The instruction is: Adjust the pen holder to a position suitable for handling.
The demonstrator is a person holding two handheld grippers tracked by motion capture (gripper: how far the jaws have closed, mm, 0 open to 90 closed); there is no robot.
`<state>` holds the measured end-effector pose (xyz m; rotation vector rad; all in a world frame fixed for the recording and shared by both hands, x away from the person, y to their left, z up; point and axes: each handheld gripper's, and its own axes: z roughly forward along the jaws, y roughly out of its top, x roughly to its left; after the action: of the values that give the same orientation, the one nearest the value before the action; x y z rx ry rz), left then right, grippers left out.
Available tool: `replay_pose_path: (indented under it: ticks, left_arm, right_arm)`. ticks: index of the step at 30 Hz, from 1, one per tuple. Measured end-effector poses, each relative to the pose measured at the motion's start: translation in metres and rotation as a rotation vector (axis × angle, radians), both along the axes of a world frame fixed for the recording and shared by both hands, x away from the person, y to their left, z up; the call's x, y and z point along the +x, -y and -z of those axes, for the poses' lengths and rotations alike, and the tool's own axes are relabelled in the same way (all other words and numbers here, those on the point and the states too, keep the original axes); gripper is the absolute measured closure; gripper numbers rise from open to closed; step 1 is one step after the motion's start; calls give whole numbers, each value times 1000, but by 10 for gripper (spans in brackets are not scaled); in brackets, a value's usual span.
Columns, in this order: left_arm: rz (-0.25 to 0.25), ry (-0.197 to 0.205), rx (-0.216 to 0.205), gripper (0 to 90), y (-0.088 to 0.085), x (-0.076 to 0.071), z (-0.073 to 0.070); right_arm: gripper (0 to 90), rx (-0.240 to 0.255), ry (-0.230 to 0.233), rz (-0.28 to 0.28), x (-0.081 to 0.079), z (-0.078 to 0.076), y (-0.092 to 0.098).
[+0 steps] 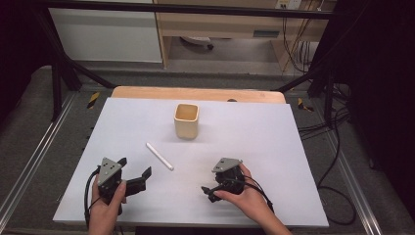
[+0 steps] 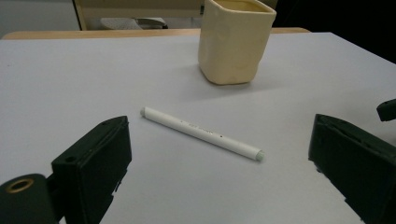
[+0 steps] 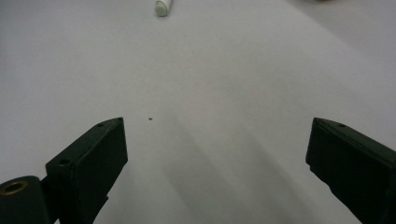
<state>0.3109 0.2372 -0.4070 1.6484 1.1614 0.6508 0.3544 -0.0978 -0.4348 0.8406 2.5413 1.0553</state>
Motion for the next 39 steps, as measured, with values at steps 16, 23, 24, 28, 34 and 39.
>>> replay_pose_path:
  ticks: [16, 23, 24, 28, 34, 39]
  left_arm:
    - [-21, -8, 0, 64, -3, 0, 0]
    - [-31, -10, 1, 65, -3, 1, 1]
    - [-31, -10, 1, 65, -3, 1, 1]
    - [-34, -13, 2, 65, -4, 1, 1]
    - [-36, -11, -2, 65, -4, 1, 0]
    - [-37, -9, -4, 66, -5, 1, 0]
  right_arm:
    - [236, 9, -11, -57, 15, 1, -49]
    - [387, 19, -9, -74, 24, 4, -70]
    - [405, 22, -9, -71, 25, 5, -74]
    - [464, 29, -2, -73, 32, 7, -86]
    - [520, 45, 9, -64, 43, 9, -106]
    - [567, 38, 9, -62, 54, 14, -120]
